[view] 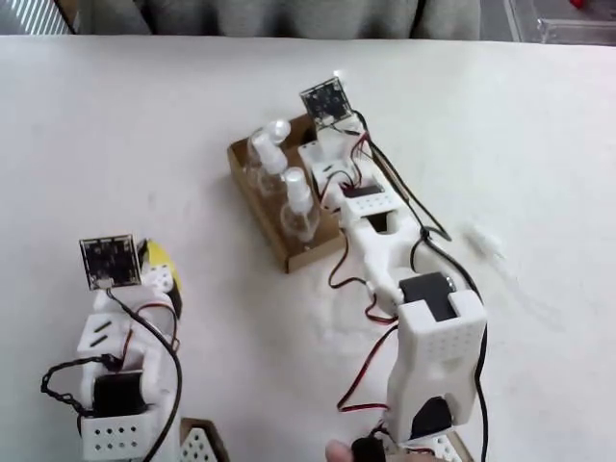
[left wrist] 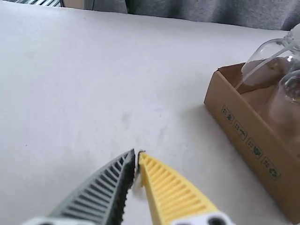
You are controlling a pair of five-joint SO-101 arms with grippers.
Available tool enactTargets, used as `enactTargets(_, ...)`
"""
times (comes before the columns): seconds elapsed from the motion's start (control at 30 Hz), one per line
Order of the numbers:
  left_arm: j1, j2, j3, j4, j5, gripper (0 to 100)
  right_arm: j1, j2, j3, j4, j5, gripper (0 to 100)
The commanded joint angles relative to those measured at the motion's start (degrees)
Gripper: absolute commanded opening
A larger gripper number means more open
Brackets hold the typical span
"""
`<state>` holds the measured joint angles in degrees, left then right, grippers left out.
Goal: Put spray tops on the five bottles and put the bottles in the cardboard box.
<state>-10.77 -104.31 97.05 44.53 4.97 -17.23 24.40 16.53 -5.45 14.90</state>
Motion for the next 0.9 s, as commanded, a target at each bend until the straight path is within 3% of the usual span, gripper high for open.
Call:
enactTargets(0.0,-0.3,-0.4,-0.1,-1.6,-0.2,2,-0.7,-4.0,-0.8,-1.2,0.5,24.3)
enactTargets(0.23,-0.3,-0.4,-0.1,-2.4,-0.2,2,-0.7,-4.0,-0.8,-1.4,0.4,24.3)
enactTargets(0.57,-0.3,-0.4,-0.1,-2.4,-0.2,2,-1.5,-4.0,3.8,-14.0,0.5,24.3)
enactTargets(0.87,-0.3,-0.4,-0.1,-2.4,-0.2,2,-1.5,-4.0,3.9,-14.5,0.5,24.3)
